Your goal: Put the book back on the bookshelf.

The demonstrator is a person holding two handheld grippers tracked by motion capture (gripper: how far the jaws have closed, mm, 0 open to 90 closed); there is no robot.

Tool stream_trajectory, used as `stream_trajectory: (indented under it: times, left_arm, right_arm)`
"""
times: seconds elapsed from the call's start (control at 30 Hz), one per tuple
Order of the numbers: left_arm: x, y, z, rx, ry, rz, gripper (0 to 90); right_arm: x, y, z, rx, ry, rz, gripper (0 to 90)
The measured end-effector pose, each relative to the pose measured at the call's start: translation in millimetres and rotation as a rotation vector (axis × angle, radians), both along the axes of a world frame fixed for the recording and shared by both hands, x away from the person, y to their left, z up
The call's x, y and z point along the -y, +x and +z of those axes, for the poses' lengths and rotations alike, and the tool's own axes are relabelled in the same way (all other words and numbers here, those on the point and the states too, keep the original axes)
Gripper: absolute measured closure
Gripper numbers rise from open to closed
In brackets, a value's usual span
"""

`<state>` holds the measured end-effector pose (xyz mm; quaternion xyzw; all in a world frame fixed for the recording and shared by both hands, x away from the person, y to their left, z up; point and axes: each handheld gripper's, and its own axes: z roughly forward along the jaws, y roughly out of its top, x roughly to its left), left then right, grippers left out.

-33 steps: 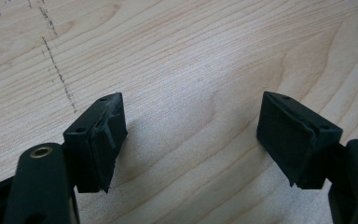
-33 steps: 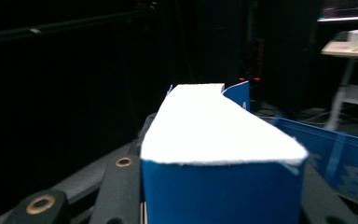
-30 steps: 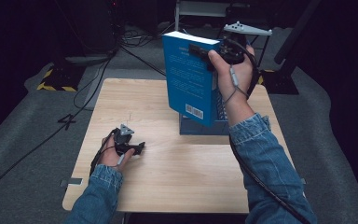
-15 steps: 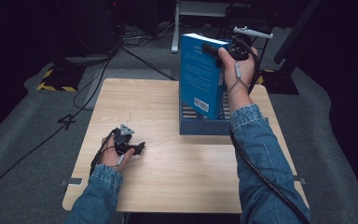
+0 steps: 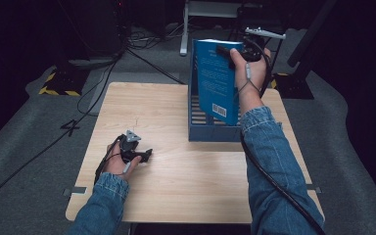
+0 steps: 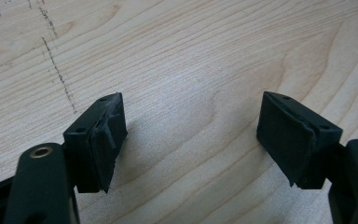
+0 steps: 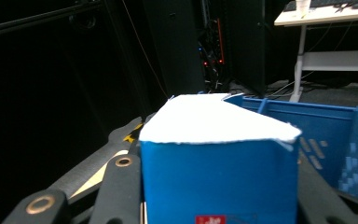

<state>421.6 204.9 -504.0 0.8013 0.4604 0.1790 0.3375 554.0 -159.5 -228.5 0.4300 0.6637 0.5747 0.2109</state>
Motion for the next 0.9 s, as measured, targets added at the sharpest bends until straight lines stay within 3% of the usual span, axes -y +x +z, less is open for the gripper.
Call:
stream_trajectory:
  times: [0.13, 0.27, 0.37, 0.57, 0.73, 0.9]
  left_arm:
    - [0.0, -0.1, 0.0, -0.001, 0.000, 0.000, 24.3]
    - [0.0, -0.5, 0.0, -0.002, 0.000, 0.000, 24.3]
    - [-0.1, -0.8, 0.2, -0.003, 0.002, 0.000, 24.4]
    - [-0.5, -1.1, 0.4, -0.007, 0.001, -0.003, 24.4]
    - [-0.4, -1.1, 0.4, -0.007, 0.000, -0.002, 24.3]
    - [-0.4, -1.1, 0.4, -0.007, 0.001, -0.002, 24.3]
  right_arm:
    - [-10.2, -4.5, 6.8, 0.016, 0.030, 0.047, 61.3]
    - [-10.4, -2.7, 10.3, 0.025, 0.105, 0.079, 61.3]
    - [-9.0, 3.3, 3.1, 0.008, 0.106, 0.059, 61.3]
    - [3.1, 14.1, -14.8, -0.006, 0.044, -0.015, 61.1]
    - [20.6, 20.3, -20.6, -0.022, 0.093, -0.059, 61.2]
    - [11.7, 20.3, -16.7, -0.012, 0.076, -0.081, 61.1]
